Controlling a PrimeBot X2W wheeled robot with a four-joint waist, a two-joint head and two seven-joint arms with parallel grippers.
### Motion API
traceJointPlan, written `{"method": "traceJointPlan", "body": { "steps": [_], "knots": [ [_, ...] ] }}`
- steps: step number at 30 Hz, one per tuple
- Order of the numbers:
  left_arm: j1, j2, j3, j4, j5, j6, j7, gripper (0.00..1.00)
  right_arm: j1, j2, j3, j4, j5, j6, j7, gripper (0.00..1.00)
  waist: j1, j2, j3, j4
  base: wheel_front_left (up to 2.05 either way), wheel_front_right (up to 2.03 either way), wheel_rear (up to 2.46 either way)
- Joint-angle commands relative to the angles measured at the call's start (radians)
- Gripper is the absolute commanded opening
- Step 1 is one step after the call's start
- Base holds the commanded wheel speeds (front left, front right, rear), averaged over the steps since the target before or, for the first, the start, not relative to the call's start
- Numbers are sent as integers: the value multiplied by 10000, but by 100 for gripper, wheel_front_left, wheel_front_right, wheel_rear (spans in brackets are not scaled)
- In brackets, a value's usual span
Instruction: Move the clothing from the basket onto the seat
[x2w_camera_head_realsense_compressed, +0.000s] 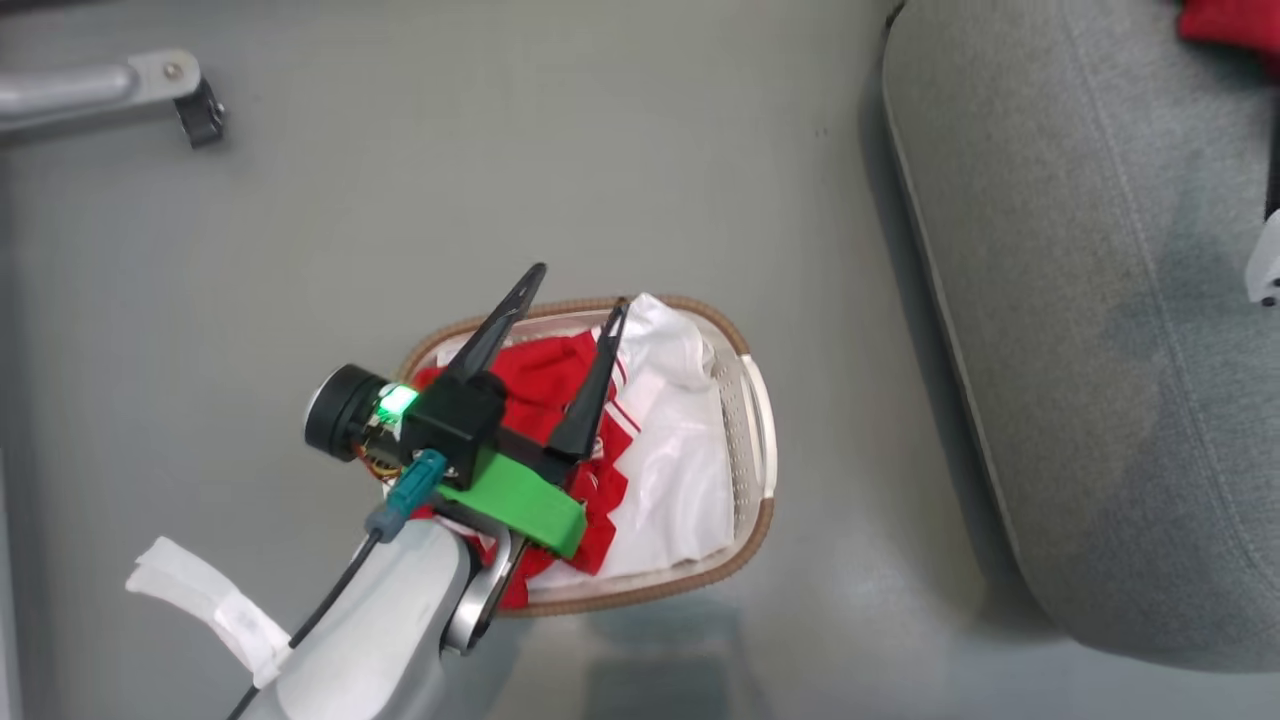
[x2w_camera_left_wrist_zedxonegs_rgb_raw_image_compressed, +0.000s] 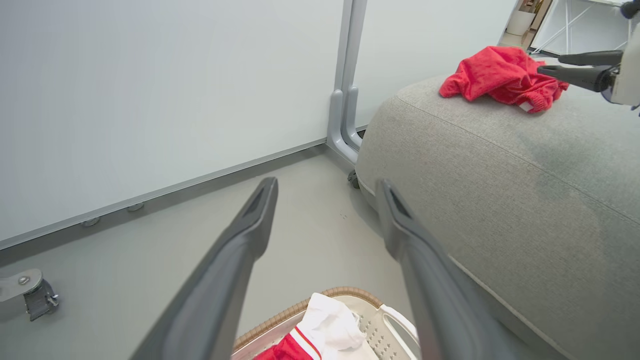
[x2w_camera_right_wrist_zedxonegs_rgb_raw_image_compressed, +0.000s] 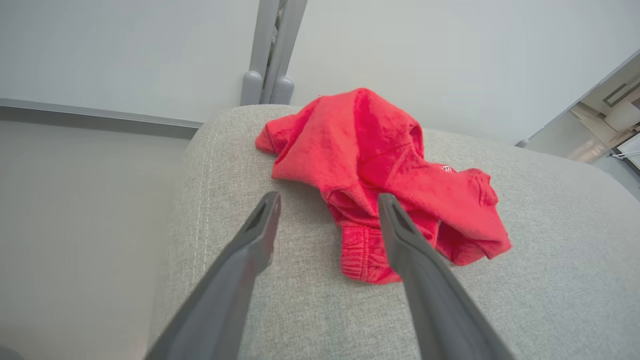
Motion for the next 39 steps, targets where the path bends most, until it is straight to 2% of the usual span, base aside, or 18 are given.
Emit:
{"method": "traceJointPlan", "body": {
  "steps": [1,6,11,15,24,32,39],
  "knots": [
    [235,-18,176,175,-82,86,-74,100,277,37,69,5,32,-14,-66,100,0,0,-1075,238,0,0,0],
    [793,-222,971,443,-266,179,-82,100,625,524,125,-41,32,-14,-148,100,0,0,-2015,603,0,0,0],
    [1645,-365,2035,439,-248,229,-72,100,1295,1319,-88,-512,68,-14,-201,100,0,0,-2774,934,0,0,0],
    [2355,-531,2941,465,-148,287,-73,100,2184,1993,-278,-1488,-150,-14,-212,100,0,0,-3218,1079,0,0,0],
    [3635,-1021,4351,698,219,49,-73,100,4568,3414,-31,-3655,-165,-14,-218,100,0,0,-3982,1350,0,0,0],
    [4416,-1368,4826,725,468,-215,-72,100,6525,3798,402,-5255,128,-14,-220,100,0,0,-4326,1578,0,0,0],
    [4847,-1455,5092,750,617,-360,-73,100,7468,3818,912,-5807,912,-14,-219,100,0,0,-4481,1685,0,0,0]
  ]
}}
